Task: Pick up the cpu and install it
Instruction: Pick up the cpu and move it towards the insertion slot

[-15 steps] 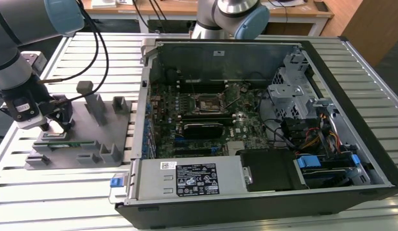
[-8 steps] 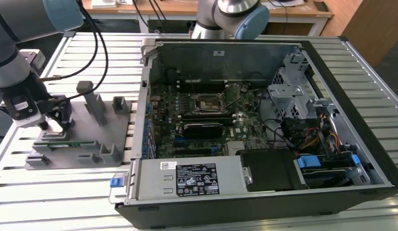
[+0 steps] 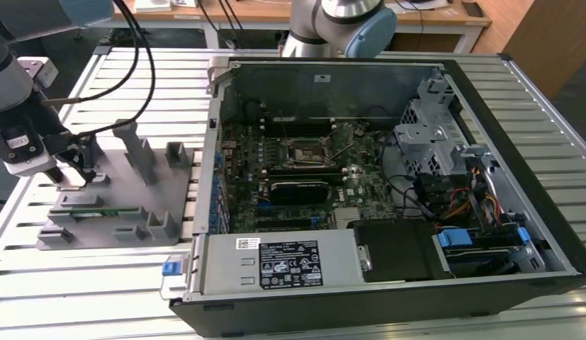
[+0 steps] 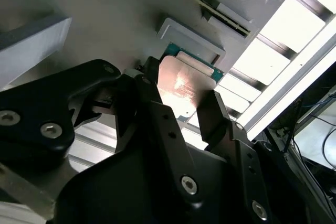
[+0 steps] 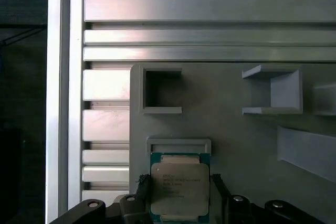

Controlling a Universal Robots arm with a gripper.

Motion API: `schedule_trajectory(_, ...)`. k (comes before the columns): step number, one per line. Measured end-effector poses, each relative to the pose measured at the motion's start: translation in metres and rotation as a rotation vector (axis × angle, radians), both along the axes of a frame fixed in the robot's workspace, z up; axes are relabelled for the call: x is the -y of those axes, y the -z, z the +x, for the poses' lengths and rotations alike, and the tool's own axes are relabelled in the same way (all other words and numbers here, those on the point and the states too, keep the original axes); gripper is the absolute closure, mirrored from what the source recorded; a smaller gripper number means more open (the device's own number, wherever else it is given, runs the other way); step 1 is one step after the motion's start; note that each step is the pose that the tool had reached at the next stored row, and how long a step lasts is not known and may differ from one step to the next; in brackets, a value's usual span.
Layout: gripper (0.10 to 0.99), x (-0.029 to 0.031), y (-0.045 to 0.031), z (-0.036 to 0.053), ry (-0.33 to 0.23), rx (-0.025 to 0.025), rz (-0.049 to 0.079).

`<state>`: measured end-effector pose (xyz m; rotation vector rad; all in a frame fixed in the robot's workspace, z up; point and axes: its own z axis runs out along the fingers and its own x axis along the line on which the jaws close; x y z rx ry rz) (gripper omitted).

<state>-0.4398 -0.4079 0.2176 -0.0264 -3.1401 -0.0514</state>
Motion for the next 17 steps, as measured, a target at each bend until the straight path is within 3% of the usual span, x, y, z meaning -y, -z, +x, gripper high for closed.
schedule_trajectory(4, 0.549, 0.0000, -0.0136, 0.0000, 0.000, 0.0000, 0.000)
schedule_trajectory(9, 0.549, 0.0000, -0.0242, 0.0000, 0.000, 0.0000, 0.000)
schedule_trajectory(17, 0.549, 0.0000, -0.0283, 0.0000, 0.000, 0.0002, 0.000)
